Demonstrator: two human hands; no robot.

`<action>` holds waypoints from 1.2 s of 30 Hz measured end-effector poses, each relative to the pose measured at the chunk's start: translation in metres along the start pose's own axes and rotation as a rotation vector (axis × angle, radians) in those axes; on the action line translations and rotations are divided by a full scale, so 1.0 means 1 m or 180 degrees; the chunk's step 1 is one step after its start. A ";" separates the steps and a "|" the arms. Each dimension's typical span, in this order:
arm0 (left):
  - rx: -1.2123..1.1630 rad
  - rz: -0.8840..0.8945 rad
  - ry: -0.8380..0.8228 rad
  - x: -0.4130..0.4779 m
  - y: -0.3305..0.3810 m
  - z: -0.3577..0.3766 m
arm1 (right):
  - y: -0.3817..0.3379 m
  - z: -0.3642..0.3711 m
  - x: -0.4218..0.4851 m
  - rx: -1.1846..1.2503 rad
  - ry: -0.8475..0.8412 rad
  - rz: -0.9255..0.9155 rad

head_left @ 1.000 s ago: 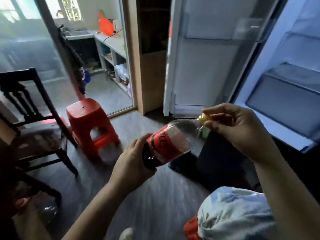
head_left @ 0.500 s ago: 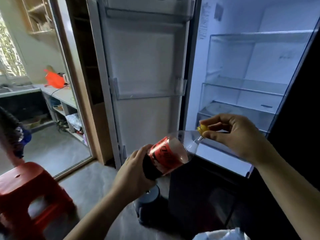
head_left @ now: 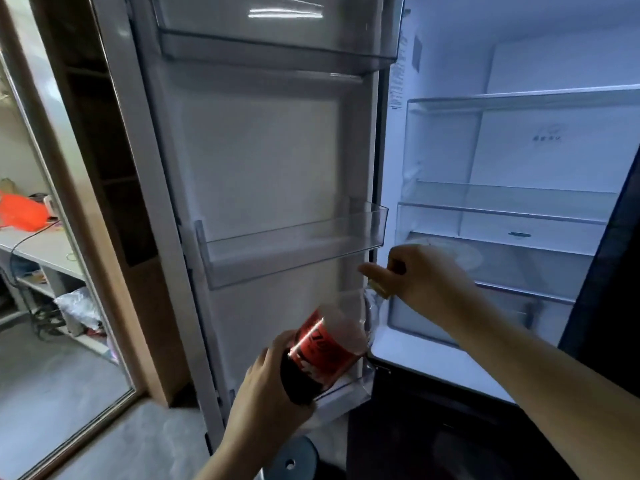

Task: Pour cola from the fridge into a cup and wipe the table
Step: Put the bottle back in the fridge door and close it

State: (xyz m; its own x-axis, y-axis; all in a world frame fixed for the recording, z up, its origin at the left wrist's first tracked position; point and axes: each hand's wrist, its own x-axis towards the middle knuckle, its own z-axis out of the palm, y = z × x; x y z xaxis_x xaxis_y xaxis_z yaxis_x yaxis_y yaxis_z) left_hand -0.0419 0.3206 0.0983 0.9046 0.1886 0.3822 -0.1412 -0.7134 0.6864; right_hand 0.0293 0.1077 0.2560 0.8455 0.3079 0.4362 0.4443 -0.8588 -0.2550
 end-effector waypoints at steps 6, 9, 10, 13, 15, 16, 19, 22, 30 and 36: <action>-0.0279 0.0063 -0.0243 0.027 -0.023 -0.003 | 0.010 0.030 0.011 0.1232 -0.0378 -0.0520; -0.0332 0.0022 -0.0306 0.034 -0.024 -0.002 | 0.010 0.032 0.010 0.1691 -0.0435 -0.0691; -0.0324 0.0002 -0.0339 0.035 -0.024 -0.001 | 0.010 0.030 0.010 0.1639 -0.0442 -0.0632; -0.0259 -0.0006 -0.0391 0.036 -0.025 -0.002 | 0.013 0.024 0.014 0.1144 -0.0623 -0.0291; -0.0218 0.0058 -0.0354 0.035 -0.024 -0.003 | 0.010 0.026 0.016 0.0813 -0.0565 -0.0023; -0.0187 0.0098 -0.0344 0.035 -0.023 -0.004 | 0.006 0.027 0.016 0.0590 -0.0465 0.0102; -0.0197 0.0120 -0.0394 0.036 -0.026 -0.005 | 0.001 0.030 0.014 -0.0233 -0.0130 0.0179; -0.0235 0.0087 -0.0458 0.039 -0.030 -0.006 | 0.008 0.026 0.009 0.0092 0.0007 -0.0305; -0.0217 0.0055 -0.0537 0.045 -0.024 -0.004 | 0.026 0.026 0.016 0.1154 -0.0384 -0.0901; 0.0250 0.0237 -0.0223 0.043 -0.010 -0.004 | 0.029 0.043 0.021 0.0465 -0.0139 -0.0255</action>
State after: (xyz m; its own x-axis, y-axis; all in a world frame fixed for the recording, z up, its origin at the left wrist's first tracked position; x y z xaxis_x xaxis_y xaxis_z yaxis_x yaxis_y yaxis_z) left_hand -0.0034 0.3387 0.1104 0.9191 0.0874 0.3842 -0.1796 -0.7749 0.6060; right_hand 0.0728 0.1070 0.2207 0.8163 0.3932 0.4230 0.5464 -0.7632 -0.3450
